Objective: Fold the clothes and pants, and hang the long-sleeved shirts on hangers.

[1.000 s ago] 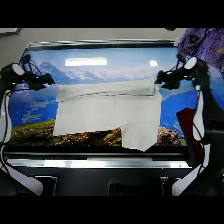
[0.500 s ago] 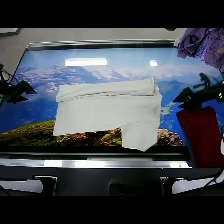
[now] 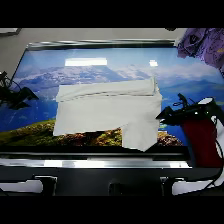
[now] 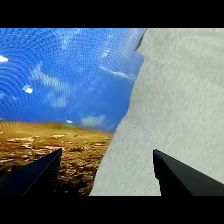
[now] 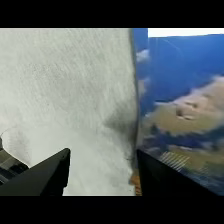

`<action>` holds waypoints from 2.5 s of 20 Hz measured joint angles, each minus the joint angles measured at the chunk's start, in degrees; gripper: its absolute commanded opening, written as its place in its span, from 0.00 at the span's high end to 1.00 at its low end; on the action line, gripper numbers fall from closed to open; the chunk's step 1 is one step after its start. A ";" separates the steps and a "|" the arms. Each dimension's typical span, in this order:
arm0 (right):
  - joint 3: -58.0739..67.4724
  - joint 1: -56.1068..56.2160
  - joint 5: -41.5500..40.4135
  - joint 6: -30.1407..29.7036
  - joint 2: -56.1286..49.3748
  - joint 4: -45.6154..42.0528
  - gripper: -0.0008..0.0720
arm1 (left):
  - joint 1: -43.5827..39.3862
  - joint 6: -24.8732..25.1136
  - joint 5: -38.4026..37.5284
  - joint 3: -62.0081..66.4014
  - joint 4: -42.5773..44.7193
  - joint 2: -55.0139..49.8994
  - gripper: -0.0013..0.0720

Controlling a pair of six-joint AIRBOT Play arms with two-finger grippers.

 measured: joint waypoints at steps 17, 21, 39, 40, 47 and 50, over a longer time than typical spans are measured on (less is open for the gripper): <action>-2.01 1.05 -0.52 -0.96 -0.46 6.91 0.94 | 8.44 12.72 2.36 -23.26 -13.79 3.28 0.11; -2.01 1.05 -0.17 0.24 0.33 7.02 0.94 | 11.98 19.50 3.02 -32.98 -19.08 4.52 0.11; -2.01 1.05 -0.15 2.01 5.66 6.95 0.94 | 3.37 23.19 2.49 -38.75 -22.38 4.31 0.37; -2.01 1.05 -0.15 2.01 6.01 6.93 0.94 | 3.19 23.15 2.60 -38.80 -22.32 4.28 0.58; -2.01 1.05 -0.52 2.05 9.55 6.47 0.94 | 2.91 22.99 1.53 -38.62 -22.49 4.61 0.95; -1.49 1.90 -0.59 2.25 12.28 6.95 0.94 | 2.60 22.49 1.09 -36.76 -22.58 5.79 0.96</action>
